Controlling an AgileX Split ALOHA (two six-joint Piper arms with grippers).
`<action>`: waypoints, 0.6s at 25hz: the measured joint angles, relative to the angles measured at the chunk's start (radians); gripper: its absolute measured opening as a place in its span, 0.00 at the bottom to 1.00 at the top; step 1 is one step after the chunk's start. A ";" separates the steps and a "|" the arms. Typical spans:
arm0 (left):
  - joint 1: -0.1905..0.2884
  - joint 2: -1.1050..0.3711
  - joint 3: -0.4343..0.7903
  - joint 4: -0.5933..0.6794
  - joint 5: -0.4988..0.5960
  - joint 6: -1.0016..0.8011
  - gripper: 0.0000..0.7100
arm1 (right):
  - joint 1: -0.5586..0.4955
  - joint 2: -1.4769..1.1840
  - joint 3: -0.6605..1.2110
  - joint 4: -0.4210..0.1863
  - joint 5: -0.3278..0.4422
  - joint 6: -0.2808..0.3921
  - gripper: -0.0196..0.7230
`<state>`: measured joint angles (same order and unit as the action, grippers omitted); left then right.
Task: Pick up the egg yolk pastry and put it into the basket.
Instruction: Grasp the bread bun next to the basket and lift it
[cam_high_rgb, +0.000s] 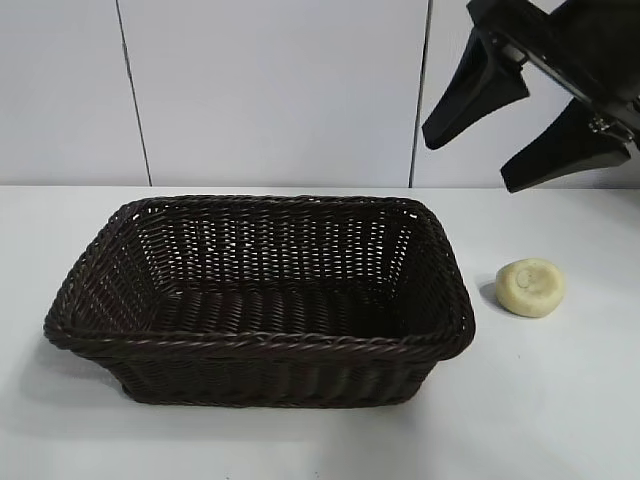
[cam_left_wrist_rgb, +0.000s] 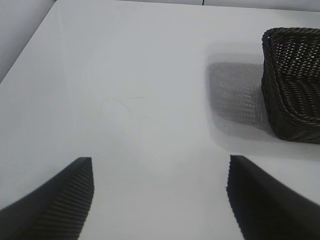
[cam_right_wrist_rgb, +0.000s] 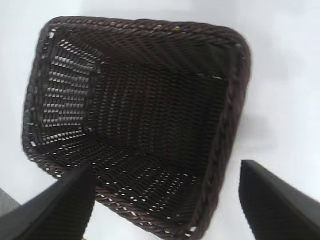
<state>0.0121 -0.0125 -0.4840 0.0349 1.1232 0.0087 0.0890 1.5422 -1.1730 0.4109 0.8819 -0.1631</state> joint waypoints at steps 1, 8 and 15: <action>0.000 0.000 0.000 0.000 0.000 0.000 0.76 | -0.016 0.016 -0.018 -0.018 0.019 0.010 0.79; 0.000 0.000 0.000 0.000 0.000 0.000 0.76 | -0.078 0.146 -0.113 -0.096 0.064 0.039 0.79; 0.000 0.000 0.000 0.000 0.000 0.000 0.76 | -0.080 0.271 -0.126 -0.136 0.011 0.057 0.79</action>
<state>0.0121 -0.0125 -0.4840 0.0349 1.1232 0.0087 0.0095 1.8129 -1.2989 0.2749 0.8929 -0.1065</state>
